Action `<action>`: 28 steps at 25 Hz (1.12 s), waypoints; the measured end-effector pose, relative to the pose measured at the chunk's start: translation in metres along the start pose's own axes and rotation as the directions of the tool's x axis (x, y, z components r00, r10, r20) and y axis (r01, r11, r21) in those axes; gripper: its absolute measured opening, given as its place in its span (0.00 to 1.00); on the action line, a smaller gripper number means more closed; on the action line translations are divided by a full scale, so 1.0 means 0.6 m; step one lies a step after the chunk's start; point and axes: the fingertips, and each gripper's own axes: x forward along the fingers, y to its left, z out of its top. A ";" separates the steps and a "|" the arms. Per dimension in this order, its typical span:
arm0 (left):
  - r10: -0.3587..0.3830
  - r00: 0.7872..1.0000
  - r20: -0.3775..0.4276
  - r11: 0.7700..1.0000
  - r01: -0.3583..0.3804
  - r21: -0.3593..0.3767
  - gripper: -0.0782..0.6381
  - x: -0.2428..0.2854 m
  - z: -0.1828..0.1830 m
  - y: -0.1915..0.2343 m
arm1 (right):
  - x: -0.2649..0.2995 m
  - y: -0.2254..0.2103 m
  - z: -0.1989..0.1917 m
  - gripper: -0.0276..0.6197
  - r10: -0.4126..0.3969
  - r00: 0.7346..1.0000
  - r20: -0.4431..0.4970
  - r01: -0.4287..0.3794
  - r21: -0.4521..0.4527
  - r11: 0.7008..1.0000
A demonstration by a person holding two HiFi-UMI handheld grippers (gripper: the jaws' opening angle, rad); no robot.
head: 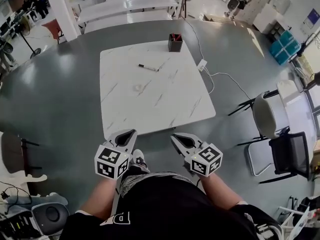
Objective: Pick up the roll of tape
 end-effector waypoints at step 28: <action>-0.188 0.981 -0.044 0.978 0.192 0.084 0.14 0.166 0.072 0.247 | 0.195 -0.120 0.062 0.05 -0.256 0.964 -0.068 0.258 0.017 0.966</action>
